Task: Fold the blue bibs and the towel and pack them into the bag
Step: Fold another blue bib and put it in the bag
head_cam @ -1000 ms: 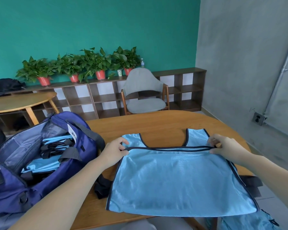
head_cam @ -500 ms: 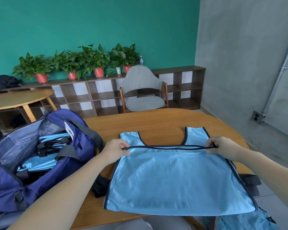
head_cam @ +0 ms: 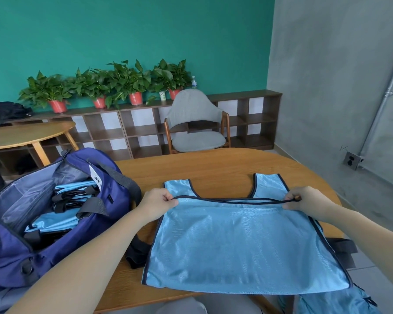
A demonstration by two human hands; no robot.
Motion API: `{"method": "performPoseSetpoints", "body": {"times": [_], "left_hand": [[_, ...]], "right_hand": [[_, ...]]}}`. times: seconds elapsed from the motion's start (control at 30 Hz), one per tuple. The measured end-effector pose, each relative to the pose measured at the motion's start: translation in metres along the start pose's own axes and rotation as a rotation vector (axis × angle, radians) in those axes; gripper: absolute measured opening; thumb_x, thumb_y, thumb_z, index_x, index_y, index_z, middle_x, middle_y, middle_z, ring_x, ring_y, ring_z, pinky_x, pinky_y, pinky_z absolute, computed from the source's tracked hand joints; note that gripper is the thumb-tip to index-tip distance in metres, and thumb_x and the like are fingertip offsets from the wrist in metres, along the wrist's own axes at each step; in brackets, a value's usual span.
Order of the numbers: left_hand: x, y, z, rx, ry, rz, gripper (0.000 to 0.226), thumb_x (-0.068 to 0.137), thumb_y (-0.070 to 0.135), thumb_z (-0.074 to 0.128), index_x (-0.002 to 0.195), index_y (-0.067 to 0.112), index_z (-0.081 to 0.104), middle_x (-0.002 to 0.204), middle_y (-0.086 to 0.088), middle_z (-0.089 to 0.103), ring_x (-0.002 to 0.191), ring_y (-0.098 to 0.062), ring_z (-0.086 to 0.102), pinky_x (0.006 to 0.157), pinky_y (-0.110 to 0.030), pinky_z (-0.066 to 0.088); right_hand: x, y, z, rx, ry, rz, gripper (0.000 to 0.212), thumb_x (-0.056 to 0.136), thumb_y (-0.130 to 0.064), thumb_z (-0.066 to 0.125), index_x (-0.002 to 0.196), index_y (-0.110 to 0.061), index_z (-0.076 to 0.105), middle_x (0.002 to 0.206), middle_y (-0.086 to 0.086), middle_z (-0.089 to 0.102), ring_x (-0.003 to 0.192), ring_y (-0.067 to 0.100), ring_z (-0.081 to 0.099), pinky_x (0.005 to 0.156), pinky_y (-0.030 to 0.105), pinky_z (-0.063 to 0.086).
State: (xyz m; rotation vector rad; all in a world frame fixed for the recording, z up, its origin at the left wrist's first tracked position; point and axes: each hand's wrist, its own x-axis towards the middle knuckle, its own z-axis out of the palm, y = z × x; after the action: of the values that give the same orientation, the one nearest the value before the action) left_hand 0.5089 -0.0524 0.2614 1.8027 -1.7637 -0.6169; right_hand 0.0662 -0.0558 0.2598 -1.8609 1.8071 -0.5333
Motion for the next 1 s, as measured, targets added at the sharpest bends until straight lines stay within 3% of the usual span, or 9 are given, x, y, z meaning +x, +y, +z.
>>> {"method": "performPoseSetpoints", "body": {"times": [0.17, 0.33, 0.47, 0.6, 0.67, 0.73, 0.8, 0.9, 1.0], "left_hand": [[-0.008, -0.008, -0.013, -0.068, 0.044, 0.009, 0.022, 0.090, 0.024, 0.077, 0.074, 0.016, 0.063, 0.071, 0.006, 0.062, 0.071, -0.011, 0.057, 0.067, -0.026, 0.044], [-0.016, -0.015, -0.011, -0.102, 0.055, 0.022, 0.022, 0.089, 0.020, 0.078, 0.074, 0.013, 0.063, 0.073, 0.001, 0.066, 0.071, -0.011, 0.058, 0.066, -0.025, 0.046], [-0.019, -0.014, -0.011, -0.130, 0.066, 0.012, 0.021, 0.087, 0.020, 0.080, 0.075, 0.012, 0.065, 0.076, -0.002, 0.070, 0.073, -0.014, 0.063, 0.069, -0.029, 0.051], [-0.018, -0.005, -0.027, -0.304, 0.059, 0.028, 0.010, 0.088, 0.013, 0.078, 0.085, 0.010, 0.069, 0.088, -0.003, 0.078, 0.088, -0.016, 0.073, 0.082, -0.033, 0.057], [-0.014, 0.005, -0.039, -0.394, 0.079, 0.050, 0.007, 0.090, 0.011, 0.076, 0.093, 0.013, 0.070, 0.090, 0.000, 0.078, 0.082, -0.006, 0.072, 0.073, -0.026, 0.052], [-0.005, 0.014, -0.051, -0.462, 0.121, 0.063, 0.013, 0.090, 0.011, 0.075, 0.100, 0.019, 0.071, 0.092, 0.005, 0.078, 0.079, -0.001, 0.069, 0.069, -0.023, 0.047], [0.008, 0.019, -0.056, -0.542, 0.159, 0.055, 0.021, 0.090, 0.010, 0.074, 0.106, 0.024, 0.072, 0.099, 0.007, 0.077, 0.090, -0.007, 0.071, 0.079, -0.027, 0.052], [0.024, 0.017, -0.042, -0.355, 0.180, 0.062, 0.027, 0.094, 0.007, 0.069, 0.114, 0.024, 0.069, 0.105, 0.007, 0.072, 0.101, -0.008, 0.067, 0.085, -0.021, 0.049], [0.036, 0.001, -0.007, -0.004, 0.132, 0.065, 0.028, 0.096, 0.003, 0.061, 0.116, 0.020, 0.071, 0.106, 0.006, 0.068, 0.103, -0.013, 0.063, 0.091, -0.024, 0.047]], "right_hand": [[-0.009, 0.003, -0.007, 0.170, 0.072, 0.055, 0.011, 0.079, -0.027, 0.086, 0.078, -0.019, 0.078, 0.086, -0.003, 0.074, 0.081, 0.017, 0.067, 0.061, 0.024, 0.045], [-0.013, 0.004, -0.007, 0.263, 0.097, 0.067, 0.015, 0.074, -0.029, 0.089, 0.080, -0.019, 0.079, 0.087, -0.001, 0.076, 0.084, 0.021, 0.069, 0.069, 0.030, 0.052], [-0.017, -0.006, -0.014, 0.408, 0.111, 0.047, 0.018, 0.074, -0.024, 0.089, 0.085, -0.013, 0.078, 0.093, 0.002, 0.075, 0.089, 0.018, 0.067, 0.069, 0.024, 0.047], [-0.016, -0.012, -0.033, 0.578, 0.087, 0.026, 0.032, 0.068, -0.024, 0.091, 0.087, -0.003, 0.077, 0.087, 0.009, 0.078, 0.084, 0.024, 0.071, 0.076, 0.030, 0.053], [-0.009, -0.015, -0.043, 0.698, 0.064, 0.024, 0.043, 0.060, -0.025, 0.092, 0.088, 0.002, 0.073, 0.091, 0.014, 0.077, 0.084, 0.028, 0.071, 0.082, 0.037, 0.055], [0.004, -0.018, -0.052, 0.802, 0.038, 0.009, 0.046, 0.053, -0.025, 0.093, 0.086, -0.003, 0.070, 0.089, 0.014, 0.074, 0.084, 0.027, 0.069, 0.080, 0.036, 0.053], [0.019, -0.021, -0.055, 0.868, 0.030, -0.002, 0.049, 0.051, -0.020, 0.097, 0.089, -0.011, 0.067, 0.089, 0.009, 0.072, 0.087, 0.026, 0.067, 0.083, 0.037, 0.052], [0.039, -0.022, -0.044, 0.675, 0.066, 0.065, 0.041, 0.072, -0.014, 0.090, 0.106, -0.013, 0.068, 0.107, 0.007, 0.071, 0.100, 0.025, 0.067, 0.096, 0.042, 0.051], [0.050, -0.016, -0.015, 0.358, 0.059, 0.120, 0.022, 0.085, -0.017, 0.081, 0.105, -0.013, 0.074, 0.104, 0.006, 0.072, 0.085, 0.017, 0.064, 0.075, 0.030, 0.048]]}}
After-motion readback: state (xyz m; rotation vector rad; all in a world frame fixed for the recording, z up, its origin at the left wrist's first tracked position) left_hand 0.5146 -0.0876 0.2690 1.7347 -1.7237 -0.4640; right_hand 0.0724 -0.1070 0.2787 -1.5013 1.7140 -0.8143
